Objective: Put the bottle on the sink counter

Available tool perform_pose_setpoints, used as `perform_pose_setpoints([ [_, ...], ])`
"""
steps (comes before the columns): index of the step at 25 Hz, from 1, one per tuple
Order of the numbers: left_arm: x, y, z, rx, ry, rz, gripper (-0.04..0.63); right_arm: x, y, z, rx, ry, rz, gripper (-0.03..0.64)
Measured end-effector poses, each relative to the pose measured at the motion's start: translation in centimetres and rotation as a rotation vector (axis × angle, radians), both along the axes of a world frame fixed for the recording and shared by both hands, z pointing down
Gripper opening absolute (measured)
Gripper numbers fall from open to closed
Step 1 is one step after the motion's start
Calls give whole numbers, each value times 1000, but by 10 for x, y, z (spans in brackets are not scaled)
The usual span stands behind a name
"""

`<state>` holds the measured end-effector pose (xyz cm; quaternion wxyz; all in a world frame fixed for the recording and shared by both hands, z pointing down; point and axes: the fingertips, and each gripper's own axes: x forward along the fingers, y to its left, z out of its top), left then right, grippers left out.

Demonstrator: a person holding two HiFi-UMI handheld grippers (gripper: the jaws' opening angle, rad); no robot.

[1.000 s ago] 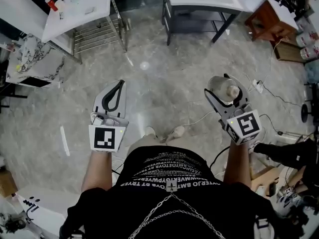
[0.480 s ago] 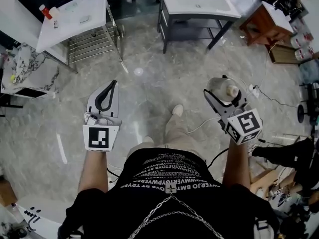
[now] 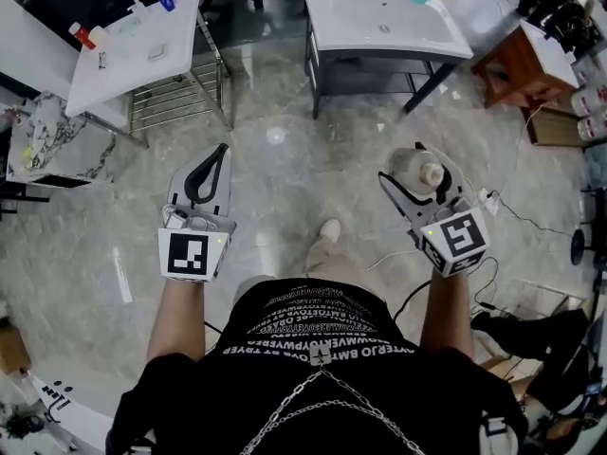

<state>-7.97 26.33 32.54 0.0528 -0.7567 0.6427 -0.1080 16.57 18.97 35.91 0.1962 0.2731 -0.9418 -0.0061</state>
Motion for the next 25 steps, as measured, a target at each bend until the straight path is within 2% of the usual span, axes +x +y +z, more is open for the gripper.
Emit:
perform_pose_setpoints([
  [8, 30, -86, -20, 20, -46, -22, 6, 6, -97, -13, 12, -31, -68, 331],
  [15, 58, -121, -16, 0, -82, -18, 6, 27, -144, -10, 5, -38, -78, 331],
  [17, 60, -123, -15, -5, -75, -25, 6, 29, -149, -9, -4, -47, -76, 331],
  [21, 57, -125, -14, -14, -6, -51, 6, 29, -156, -9, -8, -49, -78, 331],
  [25, 57, -132, -12, -20, -11, -47, 6, 27, -165, -6, -12, -46, -75, 331],
])
